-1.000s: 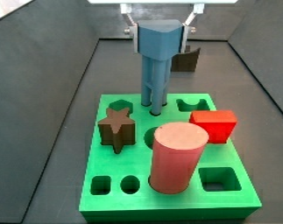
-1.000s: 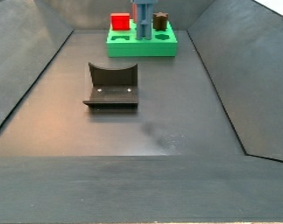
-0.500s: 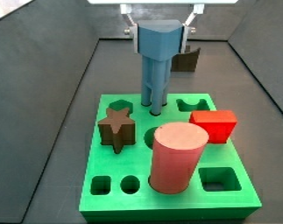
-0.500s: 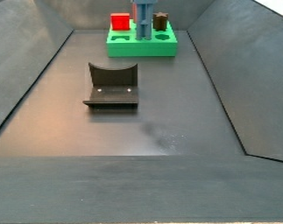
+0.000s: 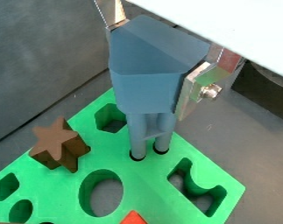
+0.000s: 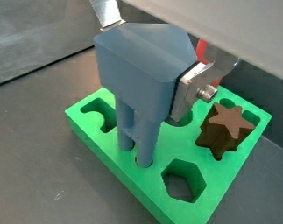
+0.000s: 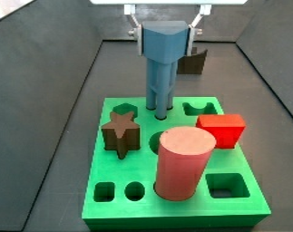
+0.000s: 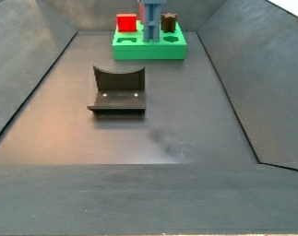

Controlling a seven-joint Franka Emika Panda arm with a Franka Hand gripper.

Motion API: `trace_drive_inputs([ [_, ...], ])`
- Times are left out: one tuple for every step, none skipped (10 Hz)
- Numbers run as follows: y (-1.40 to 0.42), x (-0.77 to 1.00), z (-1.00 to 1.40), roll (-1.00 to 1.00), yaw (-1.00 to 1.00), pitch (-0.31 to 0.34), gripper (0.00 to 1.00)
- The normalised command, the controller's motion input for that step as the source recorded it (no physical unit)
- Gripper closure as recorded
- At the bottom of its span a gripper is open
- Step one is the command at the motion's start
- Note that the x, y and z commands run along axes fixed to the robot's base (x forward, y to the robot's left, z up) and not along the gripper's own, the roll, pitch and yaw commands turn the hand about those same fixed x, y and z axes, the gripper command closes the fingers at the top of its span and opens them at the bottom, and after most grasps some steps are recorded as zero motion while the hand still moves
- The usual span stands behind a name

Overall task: Pick up the 3 prong object. Move up. Move to above the board. Insert the 3 prong object.
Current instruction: Insert the 3 prong object.

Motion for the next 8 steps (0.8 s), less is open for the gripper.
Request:
trace_drive_inputs([
  [0.0,0.0,-0.01,0.0,0.0,-0.003,1.0],
  [-0.02,0.01,0.0,0.0,0.0,0.0,1.0],
  [-0.03,0.0,-0.05,-0.01,0.0,-0.036,1.0],
  [-0.05,0.0,-0.09,-0.06,0.0,-0.093,1.0],
  [-0.07,0.01,-0.11,-0.1,0.0,-0.13,1.0],
  [-0.03,0.0,-0.13,-0.06,0.0,-0.1,1.0],
  [-0.03,0.0,-0.1,-0.07,0.0,-0.106,1.0],
  [-0.04,0.0,-0.07,-0.05,0.0,-0.087,1.0],
])
